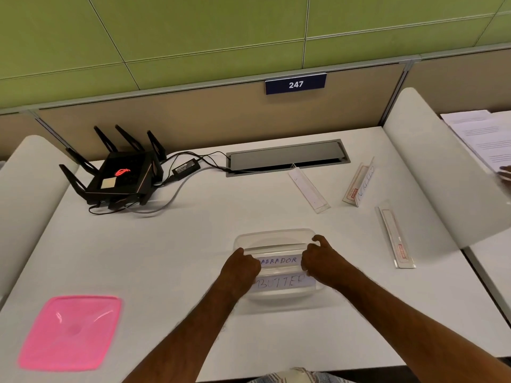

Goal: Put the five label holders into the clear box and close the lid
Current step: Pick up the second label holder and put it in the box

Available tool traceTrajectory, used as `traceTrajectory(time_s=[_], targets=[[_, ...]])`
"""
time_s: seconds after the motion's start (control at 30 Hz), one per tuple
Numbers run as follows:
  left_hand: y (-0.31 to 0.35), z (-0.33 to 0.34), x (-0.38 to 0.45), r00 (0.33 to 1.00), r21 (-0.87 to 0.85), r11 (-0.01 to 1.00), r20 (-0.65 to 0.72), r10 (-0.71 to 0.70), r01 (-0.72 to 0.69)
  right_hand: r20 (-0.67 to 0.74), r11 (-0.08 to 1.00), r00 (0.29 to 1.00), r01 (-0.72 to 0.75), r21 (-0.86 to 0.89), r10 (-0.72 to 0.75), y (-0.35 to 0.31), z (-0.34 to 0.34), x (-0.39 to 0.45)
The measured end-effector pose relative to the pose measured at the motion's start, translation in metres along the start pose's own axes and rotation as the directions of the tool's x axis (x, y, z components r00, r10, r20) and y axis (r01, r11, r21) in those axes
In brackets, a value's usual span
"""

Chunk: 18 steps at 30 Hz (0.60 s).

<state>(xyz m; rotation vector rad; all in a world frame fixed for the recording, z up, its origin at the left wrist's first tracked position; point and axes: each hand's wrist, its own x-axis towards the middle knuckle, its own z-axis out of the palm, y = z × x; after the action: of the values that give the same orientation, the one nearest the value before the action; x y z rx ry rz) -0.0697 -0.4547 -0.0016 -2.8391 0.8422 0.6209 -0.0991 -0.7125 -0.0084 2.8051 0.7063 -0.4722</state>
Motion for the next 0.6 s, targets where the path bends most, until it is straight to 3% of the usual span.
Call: traceTrajectory(time_s=[0.17,0.3,0.43,0.53,0.6], targets=[[0.003,-0.002,0.001,0.997,0.012,1.000,0.073,0.002,-0.003,-0.007,0.998,1.000,-0.001,-0.057,0.000,-0.003,-0.008,-0.004],[-0.001,-0.006,0.011,0.996,-0.005,1.000,0.086,0.026,-0.026,-0.044,1.000,0.999,0.006,-0.007,-0.006,-0.003,-0.012,-0.006],[-0.010,-0.019,0.018,0.997,-0.037,0.998,-0.059,0.056,-0.058,-0.201,0.974,0.978,-0.003,0.225,0.050,0.005,-0.013,-0.005],[-0.007,-0.032,0.025,0.956,-0.192,0.978,-0.291,0.024,-0.083,-0.304,0.877,0.917,-0.091,0.472,0.258,0.015,-0.016,-0.001],[-0.005,-0.042,0.032,0.896,-0.283,0.952,-0.444,-0.020,-0.119,-0.304,0.787,0.862,-0.160,0.595,0.405,0.026,-0.021,0.002]])
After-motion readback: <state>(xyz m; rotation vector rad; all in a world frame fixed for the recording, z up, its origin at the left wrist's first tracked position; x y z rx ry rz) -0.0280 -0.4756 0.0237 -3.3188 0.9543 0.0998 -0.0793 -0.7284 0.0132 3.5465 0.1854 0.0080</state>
